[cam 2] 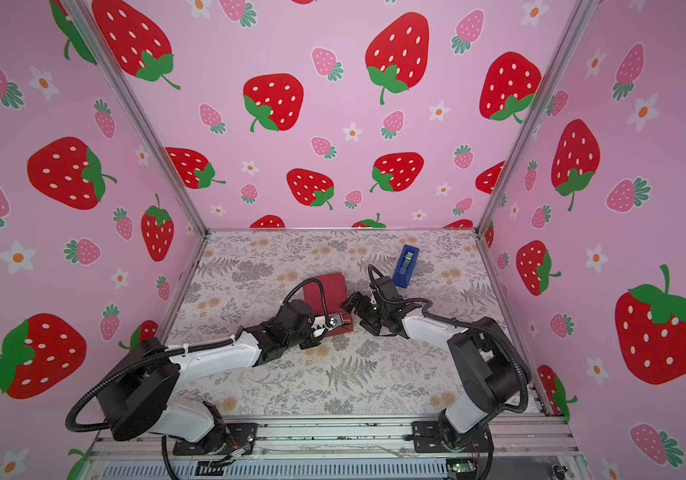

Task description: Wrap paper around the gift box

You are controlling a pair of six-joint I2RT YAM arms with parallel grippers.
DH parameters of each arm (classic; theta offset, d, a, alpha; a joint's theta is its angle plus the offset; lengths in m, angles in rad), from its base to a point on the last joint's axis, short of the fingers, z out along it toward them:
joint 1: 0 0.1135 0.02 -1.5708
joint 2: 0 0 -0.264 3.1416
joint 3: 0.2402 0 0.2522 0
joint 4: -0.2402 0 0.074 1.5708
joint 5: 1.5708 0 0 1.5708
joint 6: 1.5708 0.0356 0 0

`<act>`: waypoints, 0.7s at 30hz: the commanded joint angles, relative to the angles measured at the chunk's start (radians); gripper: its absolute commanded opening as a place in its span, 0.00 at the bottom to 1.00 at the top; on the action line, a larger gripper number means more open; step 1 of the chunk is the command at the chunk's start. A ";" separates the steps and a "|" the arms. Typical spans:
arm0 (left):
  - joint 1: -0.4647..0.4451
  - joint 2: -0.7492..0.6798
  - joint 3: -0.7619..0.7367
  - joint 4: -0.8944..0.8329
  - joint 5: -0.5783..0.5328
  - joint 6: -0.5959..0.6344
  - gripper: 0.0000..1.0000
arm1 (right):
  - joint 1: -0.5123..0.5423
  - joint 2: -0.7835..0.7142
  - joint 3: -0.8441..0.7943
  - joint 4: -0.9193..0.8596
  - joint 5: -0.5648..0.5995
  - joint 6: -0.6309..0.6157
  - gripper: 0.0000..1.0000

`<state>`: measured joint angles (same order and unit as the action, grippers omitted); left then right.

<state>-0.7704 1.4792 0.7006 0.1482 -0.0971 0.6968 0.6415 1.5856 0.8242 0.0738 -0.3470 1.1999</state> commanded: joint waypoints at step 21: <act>-0.006 0.044 -0.004 -0.157 0.048 0.007 0.26 | 0.132 -0.126 -0.360 0.649 -0.087 0.058 0.00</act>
<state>-0.7704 1.4803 0.7059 0.1383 -0.0967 0.7021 0.7616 1.4239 0.4789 0.4770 -0.4469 1.1885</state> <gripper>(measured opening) 0.260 0.045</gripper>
